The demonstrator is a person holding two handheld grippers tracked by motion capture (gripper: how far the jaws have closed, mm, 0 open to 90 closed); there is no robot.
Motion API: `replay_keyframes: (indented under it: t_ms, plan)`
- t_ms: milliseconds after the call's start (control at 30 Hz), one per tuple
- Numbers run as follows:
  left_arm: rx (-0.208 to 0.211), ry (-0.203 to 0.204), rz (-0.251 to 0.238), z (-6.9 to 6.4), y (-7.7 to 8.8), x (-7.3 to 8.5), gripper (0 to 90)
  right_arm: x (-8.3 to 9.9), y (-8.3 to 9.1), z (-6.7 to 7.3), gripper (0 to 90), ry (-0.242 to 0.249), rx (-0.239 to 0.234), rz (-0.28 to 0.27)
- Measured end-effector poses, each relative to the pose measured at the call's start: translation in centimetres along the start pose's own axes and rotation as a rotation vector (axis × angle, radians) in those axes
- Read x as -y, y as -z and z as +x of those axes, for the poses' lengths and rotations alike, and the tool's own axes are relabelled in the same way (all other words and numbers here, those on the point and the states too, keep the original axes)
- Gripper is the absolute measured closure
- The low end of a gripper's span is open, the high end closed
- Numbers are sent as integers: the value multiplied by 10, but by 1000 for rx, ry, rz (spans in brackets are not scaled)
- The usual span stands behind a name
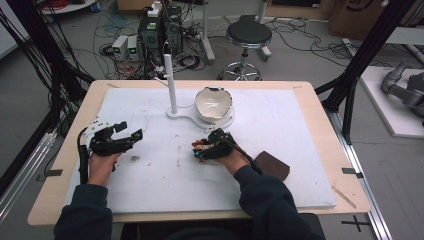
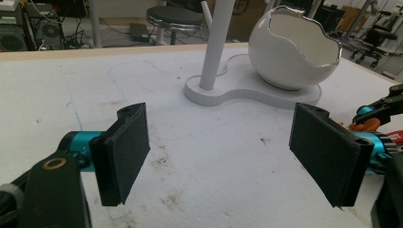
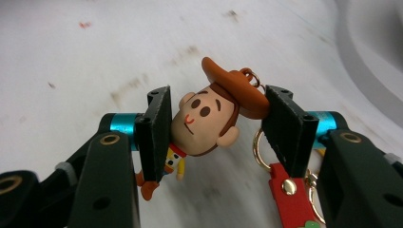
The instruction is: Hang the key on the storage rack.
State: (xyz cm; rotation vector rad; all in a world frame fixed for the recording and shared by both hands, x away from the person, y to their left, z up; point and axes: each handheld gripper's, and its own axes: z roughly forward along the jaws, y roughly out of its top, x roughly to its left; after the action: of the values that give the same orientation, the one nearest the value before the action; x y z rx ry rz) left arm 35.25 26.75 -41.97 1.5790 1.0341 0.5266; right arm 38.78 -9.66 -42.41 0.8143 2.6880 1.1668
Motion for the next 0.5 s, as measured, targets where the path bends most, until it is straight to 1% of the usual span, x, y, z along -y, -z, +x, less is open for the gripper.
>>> replay_keyframes:
  t_ms: [33,67,100,133,167,200,233,267,300,333,400,467,500]
  plan:
    - [-6,5,-4,0,0,0,211,-2,-2,1,456,-3,-6,-7]
    - [-6,5,-4,0,0,0,210,-5,-7,2,456,-17,-18,-18]
    - [-10,5,-6,1,1,0,210,-8,-11,3,456,-14,-19,-25]
    - [-10,5,-6,1,1,0,211,-8,-11,3,456,-14,-19,-25]
    - [-16,9,-8,1,1,0,210,-14,-18,5,456,-12,-23,-32]
    - [-20,12,-9,2,2,0,210,-14,-18,5,456,-12,-23,-32]
    - [-27,16,-11,3,2,0,210,-17,-21,7,456,-18,-30,-35]
    - [-33,18,-7,4,2,0,210,-19,-25,7,456,-12,-32,-40]
    - [-39,21,-7,4,2,0,211,-22,-28,9,456,-10,-33,-36]
    - [-43,23,-3,4,2,0,211,-24,-32,10,456,-2,-23,-31]
    - [-45,24,2,4,2,0,214,-26,-40,10,454,-5,-6,-16]
    - [-42,23,9,3,2,0,215,-26,-42,10,452,-6,-10,-10]
    - [-42,21,12,3,1,0,216,-25,-41,9,444,-5,0,1]
